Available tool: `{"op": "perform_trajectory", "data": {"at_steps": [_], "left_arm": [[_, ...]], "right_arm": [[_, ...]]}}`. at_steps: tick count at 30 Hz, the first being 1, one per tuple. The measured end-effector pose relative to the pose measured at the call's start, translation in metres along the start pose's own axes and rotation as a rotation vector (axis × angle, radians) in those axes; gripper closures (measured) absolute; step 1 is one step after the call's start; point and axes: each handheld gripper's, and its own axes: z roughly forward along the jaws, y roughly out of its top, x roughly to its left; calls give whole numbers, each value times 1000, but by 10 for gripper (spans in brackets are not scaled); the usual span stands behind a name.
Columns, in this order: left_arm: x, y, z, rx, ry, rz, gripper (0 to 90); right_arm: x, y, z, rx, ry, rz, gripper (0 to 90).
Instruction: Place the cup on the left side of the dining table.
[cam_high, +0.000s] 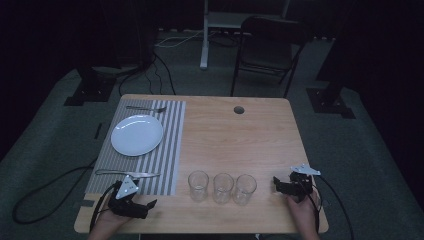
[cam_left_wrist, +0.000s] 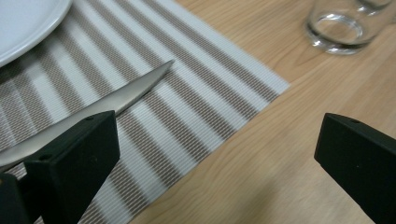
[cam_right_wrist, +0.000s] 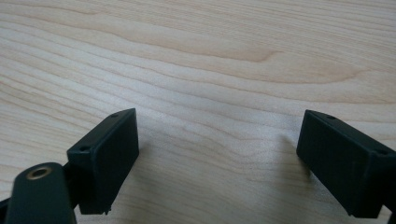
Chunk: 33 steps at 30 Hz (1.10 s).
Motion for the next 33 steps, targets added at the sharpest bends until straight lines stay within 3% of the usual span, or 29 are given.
{"op": "perform_trajectory", "data": {"at_steps": [13, 17, 25, 33], "left_arm": [[-28, 23, 18, -18, -79, 81, 6], [-36, 32, 27, -29, -120, 93, 6], [-48, 43, 42, -45, -161, 105, 6], [-59, 55, 55, -68, -179, 123, 6]], "right_arm": [[0, 0, 0, 1, 0, 1, 125], [0, 0, 0, 0, 0, 0, 125], [0, 0, 0, 0, 0, 0, 125], [0, 0, 0, 0, 0, 0, 125]]}}
